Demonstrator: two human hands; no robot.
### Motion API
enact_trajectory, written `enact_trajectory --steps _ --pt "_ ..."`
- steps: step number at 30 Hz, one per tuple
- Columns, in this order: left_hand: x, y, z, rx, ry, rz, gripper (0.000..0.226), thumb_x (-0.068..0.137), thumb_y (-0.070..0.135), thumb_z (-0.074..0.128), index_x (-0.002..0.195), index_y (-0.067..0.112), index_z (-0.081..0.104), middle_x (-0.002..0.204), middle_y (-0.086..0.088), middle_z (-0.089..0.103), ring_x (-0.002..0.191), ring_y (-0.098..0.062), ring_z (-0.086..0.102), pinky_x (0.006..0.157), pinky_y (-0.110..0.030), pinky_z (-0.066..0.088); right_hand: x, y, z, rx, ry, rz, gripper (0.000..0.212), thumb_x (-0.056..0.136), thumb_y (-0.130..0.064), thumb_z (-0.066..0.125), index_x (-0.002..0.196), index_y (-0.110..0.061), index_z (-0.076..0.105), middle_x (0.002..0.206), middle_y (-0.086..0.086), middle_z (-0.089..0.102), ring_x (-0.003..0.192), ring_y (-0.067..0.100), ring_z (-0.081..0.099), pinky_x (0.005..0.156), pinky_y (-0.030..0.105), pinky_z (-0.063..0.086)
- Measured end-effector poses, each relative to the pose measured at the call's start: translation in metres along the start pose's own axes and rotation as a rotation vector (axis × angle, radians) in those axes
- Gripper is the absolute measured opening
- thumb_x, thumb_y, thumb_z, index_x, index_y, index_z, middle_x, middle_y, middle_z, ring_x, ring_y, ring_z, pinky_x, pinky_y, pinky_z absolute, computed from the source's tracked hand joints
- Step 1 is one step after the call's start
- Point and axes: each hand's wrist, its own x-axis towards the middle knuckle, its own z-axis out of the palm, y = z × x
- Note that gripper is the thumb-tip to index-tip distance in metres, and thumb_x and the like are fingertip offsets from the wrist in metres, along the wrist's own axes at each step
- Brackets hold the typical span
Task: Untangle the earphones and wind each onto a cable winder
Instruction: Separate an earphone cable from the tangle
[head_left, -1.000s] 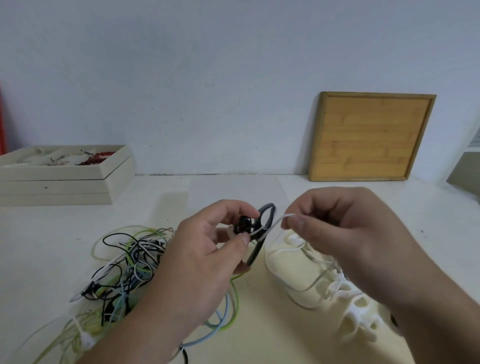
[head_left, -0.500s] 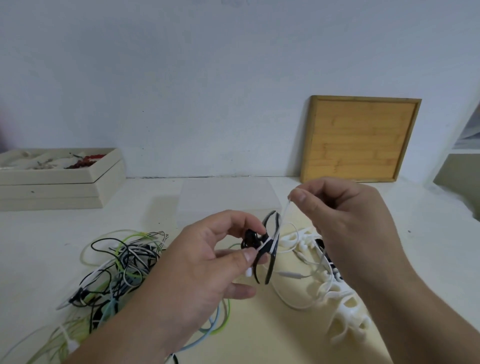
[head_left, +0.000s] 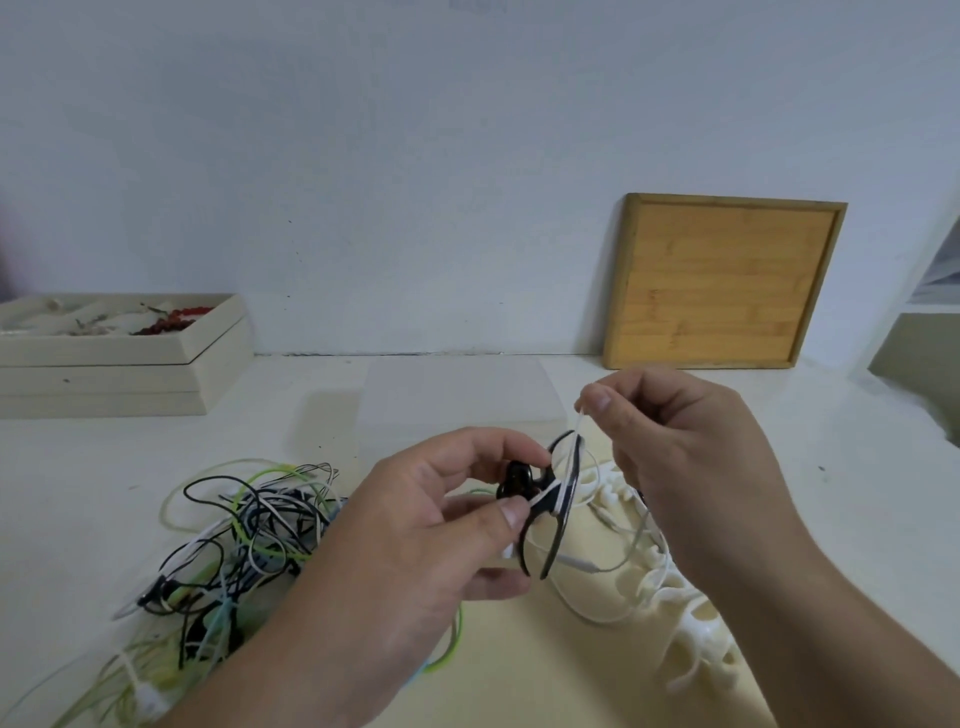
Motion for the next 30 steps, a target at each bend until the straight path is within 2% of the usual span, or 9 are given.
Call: enact_trajectory --steps 5,8,12,15,20,22,25,28,30 --pt "0.0 0.001 -0.002 -0.071 -0.036 0.041 0.026 0.073 0.009 0.063 0.087 0.026 0.076 0.086 0.002 0.073 0.07 -0.011 0.066 0.066 -0.036 0.061 0.0 0.002 0.001 -0.069 -0.072 0.056 0.029 0.092 -0.029 0.067 0.069 -0.012 0.069 0.053 0.002 0.038 0.043 0.01 0.028 0.038 0.014 0.027" --pt "0.002 0.002 -0.001 -0.127 0.023 0.1 0.027 0.071 0.007 0.064 0.085 0.026 0.077 0.085 -0.005 0.073 0.069 -0.016 0.066 0.063 -0.029 0.058 0.0 0.006 0.003 -0.18 -0.255 0.094 0.035 0.094 -0.035 0.064 0.063 -0.021 0.067 0.054 0.004 0.036 0.05 0.019 0.027 0.043 0.023 0.025" --pt "0.005 0.001 -0.005 -0.116 0.207 0.202 0.033 0.064 0.006 0.081 0.088 0.028 0.077 0.088 -0.015 0.073 0.077 -0.029 0.062 0.075 -0.038 0.057 -0.007 0.009 0.011 -0.252 -0.622 0.113 0.031 0.1 -0.032 0.056 0.076 -0.02 0.071 0.058 0.002 0.037 0.053 0.017 0.031 0.049 0.027 0.025" --pt "0.008 -0.001 -0.01 -0.074 0.334 0.245 0.034 0.066 0.007 0.081 0.091 0.029 0.076 0.088 -0.009 0.073 0.076 -0.022 0.061 0.081 -0.046 0.054 -0.013 0.009 0.019 -0.16 -0.743 0.105 0.032 0.103 -0.027 0.051 0.08 -0.014 0.069 0.057 -0.006 0.04 0.05 0.011 0.033 0.047 0.018 0.028" --pt "0.007 -0.006 -0.013 0.217 0.404 0.302 0.036 0.084 -0.005 0.07 0.091 0.031 0.075 0.088 0.007 0.075 0.08 -0.008 0.068 0.07 -0.02 0.05 -0.013 0.005 0.016 -0.086 -0.778 0.077 0.035 0.103 -0.031 0.05 0.08 -0.012 0.068 0.056 -0.01 0.041 0.052 0.011 0.033 0.049 0.017 0.028" --pt "0.004 -0.006 -0.012 0.337 0.389 0.304 0.034 0.085 -0.002 0.07 0.092 0.032 0.075 0.087 0.01 0.072 0.065 -0.005 0.064 0.057 -0.011 0.046 -0.013 0.0 0.013 -0.035 -0.778 0.059 0.033 0.096 -0.034 0.052 0.078 -0.012 0.069 0.055 -0.008 0.041 0.053 0.012 0.033 0.05 0.017 0.028" --pt "0.001 -0.005 -0.01 0.41 0.313 0.286 0.036 0.086 0.001 0.07 0.092 0.036 0.073 0.084 0.008 0.067 0.044 -0.005 0.049 0.044 -0.01 0.034 -0.013 -0.009 0.007 0.095 -0.685 0.039 0.027 0.088 -0.028 0.059 0.077 -0.006 0.07 0.054 -0.004 0.039 0.05 0.011 0.031 0.047 0.016 0.027" --pt "0.002 -0.005 -0.009 0.438 0.252 0.25 0.04 0.086 0.001 0.07 0.092 0.04 0.072 0.083 0.01 0.066 0.046 -0.01 0.053 0.047 -0.012 0.033 -0.012 -0.015 0.0 0.039 -0.456 -0.037 0.019 0.083 -0.023 0.069 0.075 -0.006 0.071 0.049 -0.009 0.039 0.044 0.003 0.034 0.041 0.011 0.033" --pt "0.002 -0.006 -0.009 0.457 0.209 0.222 0.044 0.086 -0.001 0.069 0.092 0.043 0.072 0.086 0.013 0.066 0.051 -0.021 0.055 0.052 -0.019 0.038 -0.009 -0.016 -0.004 -0.015 -0.28 -0.081 0.018 0.088 -0.015 0.073 0.071 -0.01 0.072 0.047 -0.007 0.04 0.041 0.002 0.034 0.038 0.011 0.034"
